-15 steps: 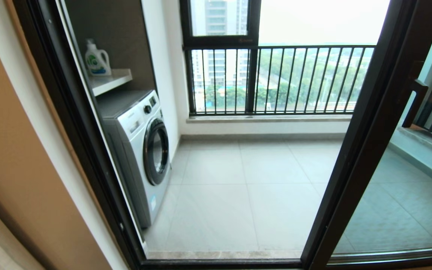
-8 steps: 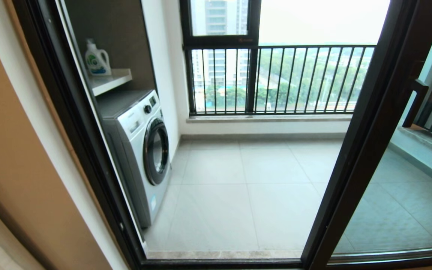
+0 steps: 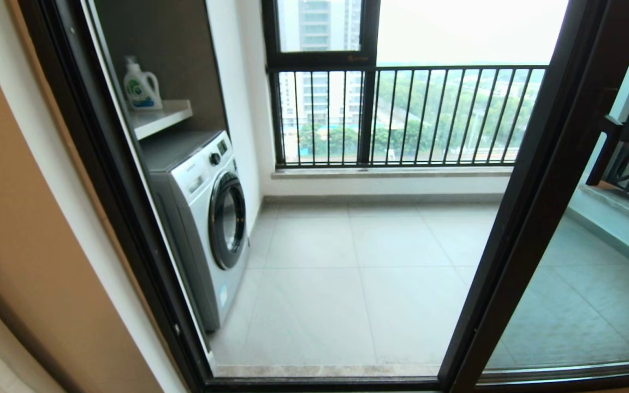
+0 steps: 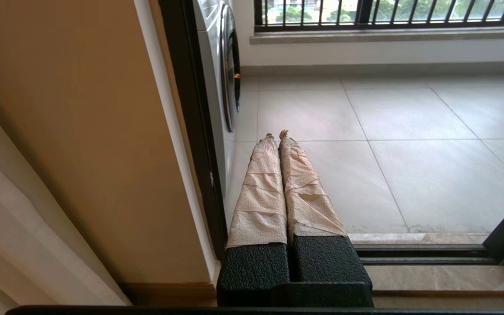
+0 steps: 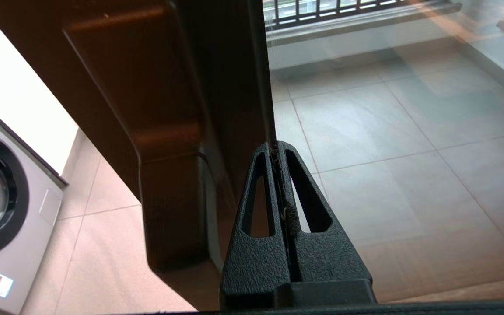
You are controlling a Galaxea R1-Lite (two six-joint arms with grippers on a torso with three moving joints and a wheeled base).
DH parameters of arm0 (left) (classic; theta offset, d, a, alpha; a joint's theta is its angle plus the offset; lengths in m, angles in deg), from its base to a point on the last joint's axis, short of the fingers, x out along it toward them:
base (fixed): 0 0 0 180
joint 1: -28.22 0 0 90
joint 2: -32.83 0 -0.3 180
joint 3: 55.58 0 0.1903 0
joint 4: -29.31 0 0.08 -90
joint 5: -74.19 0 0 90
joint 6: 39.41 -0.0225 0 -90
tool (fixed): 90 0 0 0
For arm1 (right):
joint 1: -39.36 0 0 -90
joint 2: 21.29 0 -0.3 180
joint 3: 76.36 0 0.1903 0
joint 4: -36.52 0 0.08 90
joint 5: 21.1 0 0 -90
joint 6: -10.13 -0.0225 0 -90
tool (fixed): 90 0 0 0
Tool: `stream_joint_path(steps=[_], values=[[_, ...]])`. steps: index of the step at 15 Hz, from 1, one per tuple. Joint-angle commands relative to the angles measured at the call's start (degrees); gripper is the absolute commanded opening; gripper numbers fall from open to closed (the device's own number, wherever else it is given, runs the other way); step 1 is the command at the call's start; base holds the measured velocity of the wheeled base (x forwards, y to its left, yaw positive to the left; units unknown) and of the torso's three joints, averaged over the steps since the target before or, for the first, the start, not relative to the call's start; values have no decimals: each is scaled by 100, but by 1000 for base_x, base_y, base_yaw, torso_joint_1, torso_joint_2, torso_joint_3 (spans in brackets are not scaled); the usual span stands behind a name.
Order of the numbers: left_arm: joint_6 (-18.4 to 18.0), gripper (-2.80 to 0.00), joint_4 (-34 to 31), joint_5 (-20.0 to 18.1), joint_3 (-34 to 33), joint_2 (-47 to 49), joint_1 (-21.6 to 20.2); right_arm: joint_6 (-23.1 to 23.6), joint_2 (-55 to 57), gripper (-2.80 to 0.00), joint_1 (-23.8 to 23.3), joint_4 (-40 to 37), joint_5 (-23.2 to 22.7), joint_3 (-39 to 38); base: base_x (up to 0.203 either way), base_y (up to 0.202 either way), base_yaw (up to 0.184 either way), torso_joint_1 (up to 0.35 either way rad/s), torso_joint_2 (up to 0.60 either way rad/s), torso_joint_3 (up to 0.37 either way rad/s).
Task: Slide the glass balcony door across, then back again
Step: Close the slid door
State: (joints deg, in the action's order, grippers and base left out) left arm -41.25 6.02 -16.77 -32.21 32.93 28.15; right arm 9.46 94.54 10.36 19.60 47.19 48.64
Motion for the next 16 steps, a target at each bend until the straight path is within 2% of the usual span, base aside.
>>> stream_joint_path(steps=[1,16], values=[[0,-280,1,0,0,8,-1,-21,36,-280,88,6,-7,31,0,0,0,0,0,0],[0,-280,1,0,0,8,-1,-162,-158,-280,455,6,0,-326,0,0,0,0,0,0]])
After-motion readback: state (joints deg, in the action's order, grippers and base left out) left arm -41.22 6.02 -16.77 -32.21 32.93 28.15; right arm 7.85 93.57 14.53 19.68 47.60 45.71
